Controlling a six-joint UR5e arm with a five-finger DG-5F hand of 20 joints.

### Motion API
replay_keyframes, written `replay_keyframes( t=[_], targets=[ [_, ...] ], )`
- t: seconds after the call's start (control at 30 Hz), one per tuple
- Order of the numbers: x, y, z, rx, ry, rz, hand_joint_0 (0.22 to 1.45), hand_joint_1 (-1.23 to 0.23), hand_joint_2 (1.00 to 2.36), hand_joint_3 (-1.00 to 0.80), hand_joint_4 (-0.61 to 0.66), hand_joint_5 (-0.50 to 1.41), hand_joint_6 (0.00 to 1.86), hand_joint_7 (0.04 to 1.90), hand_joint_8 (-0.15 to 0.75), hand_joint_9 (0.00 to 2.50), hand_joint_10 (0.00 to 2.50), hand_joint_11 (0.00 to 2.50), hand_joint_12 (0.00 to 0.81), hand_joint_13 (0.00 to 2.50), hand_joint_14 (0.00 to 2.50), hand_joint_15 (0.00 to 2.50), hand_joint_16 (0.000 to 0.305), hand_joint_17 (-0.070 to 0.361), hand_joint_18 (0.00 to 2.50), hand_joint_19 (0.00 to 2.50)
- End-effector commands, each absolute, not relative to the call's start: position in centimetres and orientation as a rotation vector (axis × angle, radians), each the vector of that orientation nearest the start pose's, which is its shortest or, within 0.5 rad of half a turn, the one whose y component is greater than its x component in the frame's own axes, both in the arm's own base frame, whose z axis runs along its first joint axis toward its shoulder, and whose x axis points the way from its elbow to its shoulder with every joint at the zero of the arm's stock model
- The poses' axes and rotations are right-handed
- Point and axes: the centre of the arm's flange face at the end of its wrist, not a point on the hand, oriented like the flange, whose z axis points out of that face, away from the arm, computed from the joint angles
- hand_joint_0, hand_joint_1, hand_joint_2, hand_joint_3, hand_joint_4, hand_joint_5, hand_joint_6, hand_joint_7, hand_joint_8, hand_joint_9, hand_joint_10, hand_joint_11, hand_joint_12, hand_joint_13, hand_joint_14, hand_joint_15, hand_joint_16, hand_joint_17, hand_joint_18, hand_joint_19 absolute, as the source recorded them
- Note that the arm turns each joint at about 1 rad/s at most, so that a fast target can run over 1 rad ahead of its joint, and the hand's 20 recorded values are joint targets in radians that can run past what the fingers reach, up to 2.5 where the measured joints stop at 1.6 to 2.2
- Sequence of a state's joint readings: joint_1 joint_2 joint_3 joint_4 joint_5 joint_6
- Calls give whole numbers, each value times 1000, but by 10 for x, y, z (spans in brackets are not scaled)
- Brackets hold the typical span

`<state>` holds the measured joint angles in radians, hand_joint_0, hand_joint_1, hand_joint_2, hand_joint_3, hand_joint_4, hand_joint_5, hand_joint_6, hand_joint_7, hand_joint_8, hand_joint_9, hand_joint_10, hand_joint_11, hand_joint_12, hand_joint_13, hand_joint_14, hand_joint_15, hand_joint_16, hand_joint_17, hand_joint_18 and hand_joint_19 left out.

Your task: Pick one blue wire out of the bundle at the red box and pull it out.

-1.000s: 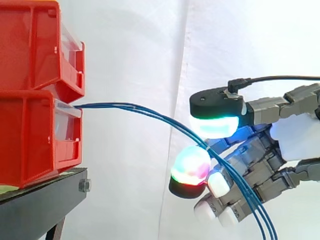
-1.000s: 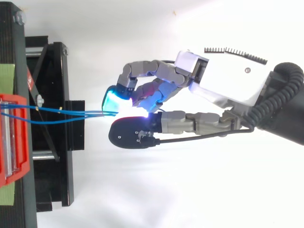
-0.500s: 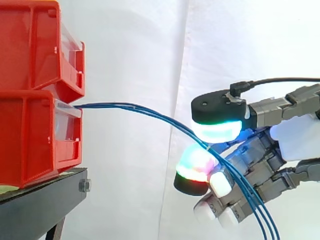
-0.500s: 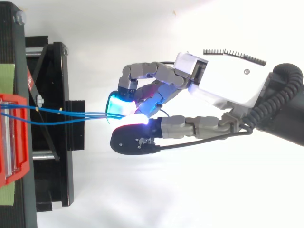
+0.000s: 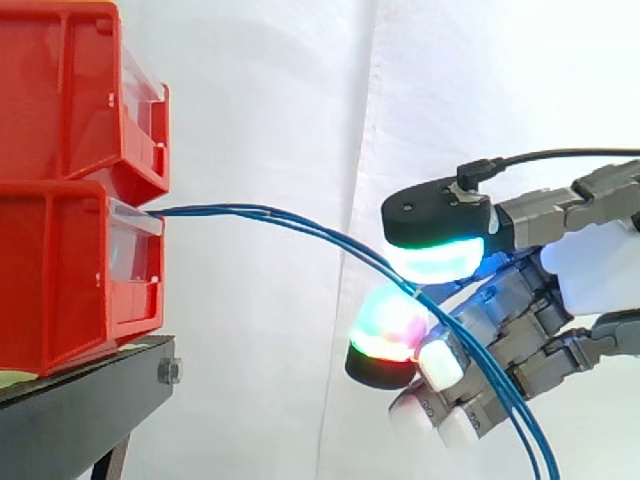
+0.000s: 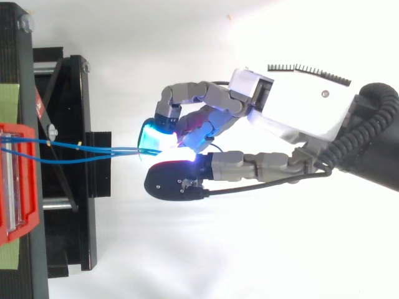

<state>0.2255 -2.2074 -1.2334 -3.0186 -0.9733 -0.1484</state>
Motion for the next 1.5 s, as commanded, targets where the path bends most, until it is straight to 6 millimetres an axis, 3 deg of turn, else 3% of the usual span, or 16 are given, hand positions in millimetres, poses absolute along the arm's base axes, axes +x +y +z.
replay_keyframes(
  t=[0.0,0.43,0.77,0.9,1.0,1.13,1.27,1.47],
  targets=[
    [715,-30,279,1326,1163,696,572,-651,1001,-102,351,-53,501,1232,305,1033,17,454,437,669,16,370,77,172,462,499],
    [715,-30,283,1321,1162,701,587,-685,1017,-54,334,-49,507,1269,305,1024,19,456,431,674,15,373,75,170,461,494],
    [714,-30,289,1313,1160,701,607,-772,1003,-23,322,-123,788,803,307,996,21,548,420,672,16,391,72,162,472,480],
    [714,-30,289,1313,1160,701,591,-791,1011,-92,358,-119,778,822,291,990,19,512,404,663,16,383,69,155,453,488],
    [714,-30,289,1313,1159,702,580,-759,1012,-126,339,-65,616,1135,277,989,17,456,393,657,16,379,68,154,442,490],
    [714,-30,289,1313,1159,702,588,-754,1013,-131,315,-57,586,1196,278,992,18,467,390,655,16,380,67,150,432,496],
    [714,-30,289,1313,1159,702,598,-795,1014,-99,292,-96,685,1004,278,997,23,546,392,657,18,393,66,149,441,496],
    [714,-30,289,1314,1158,703,609,-813,1015,-139,295,-118,749,875,266,977,23,566,378,645,17,408,64,143,434,505]
  ],
)
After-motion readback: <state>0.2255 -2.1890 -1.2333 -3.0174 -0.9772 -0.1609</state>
